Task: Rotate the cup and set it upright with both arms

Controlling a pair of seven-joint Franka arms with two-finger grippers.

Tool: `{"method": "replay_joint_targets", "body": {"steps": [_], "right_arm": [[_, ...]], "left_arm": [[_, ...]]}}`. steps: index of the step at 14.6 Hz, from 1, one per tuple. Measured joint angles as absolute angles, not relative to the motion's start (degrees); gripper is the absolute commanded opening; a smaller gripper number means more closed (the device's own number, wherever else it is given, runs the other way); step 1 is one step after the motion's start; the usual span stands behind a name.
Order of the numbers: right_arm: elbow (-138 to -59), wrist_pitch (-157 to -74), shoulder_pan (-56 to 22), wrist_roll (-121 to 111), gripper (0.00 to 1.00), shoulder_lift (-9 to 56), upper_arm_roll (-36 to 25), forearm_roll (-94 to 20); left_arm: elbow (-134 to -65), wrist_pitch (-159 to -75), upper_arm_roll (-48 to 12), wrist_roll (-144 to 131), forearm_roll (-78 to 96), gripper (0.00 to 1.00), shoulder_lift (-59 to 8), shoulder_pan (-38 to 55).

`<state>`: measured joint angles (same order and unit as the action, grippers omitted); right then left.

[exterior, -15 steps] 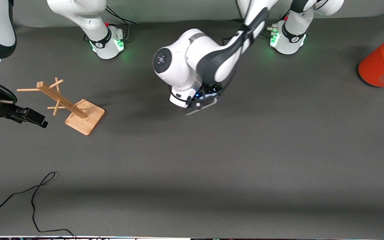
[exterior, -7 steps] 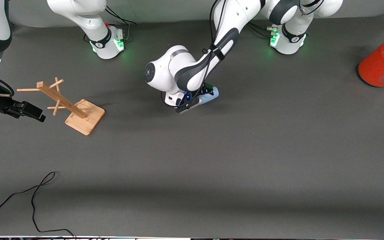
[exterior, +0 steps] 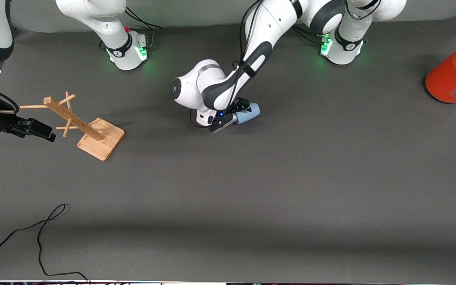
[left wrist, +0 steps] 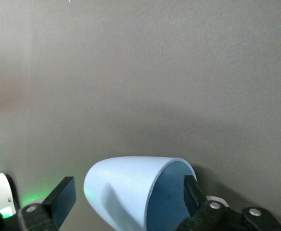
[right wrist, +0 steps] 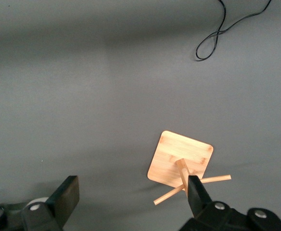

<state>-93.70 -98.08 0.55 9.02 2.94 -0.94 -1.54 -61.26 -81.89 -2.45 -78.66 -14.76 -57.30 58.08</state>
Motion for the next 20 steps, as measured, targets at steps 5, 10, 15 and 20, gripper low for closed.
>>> {"method": "replay_joint_targets", "body": {"steps": [5,10,15,20], "right_arm": [[-93.69,-98.12,0.57,9.01,1.00,2.94,-1.17,-1.54],[-93.70,-98.27,0.57,8.96,1.00,2.94,-1.19,-1.54],[-93.79,-98.27,0.57,8.78,1.00,3.05,-1.19,-1.54],[-93.82,-98.84,0.58,8.74,1.00,3.11,-1.20,-1.53]], "left_arm": [[-61.83,-81.17,-2.44,-79.72,-14.79,0.99,-57.36,58.34],[-61.63,-77.21,-2.44,-79.72,-14.78,0.89,-56.65,58.41],[-61.63,-77.19,-2.44,-79.86,-14.78,0.14,-56.60,58.50],[-61.63,-75.70,-2.44,-79.95,-14.77,0.00,-56.06,58.55]]}}
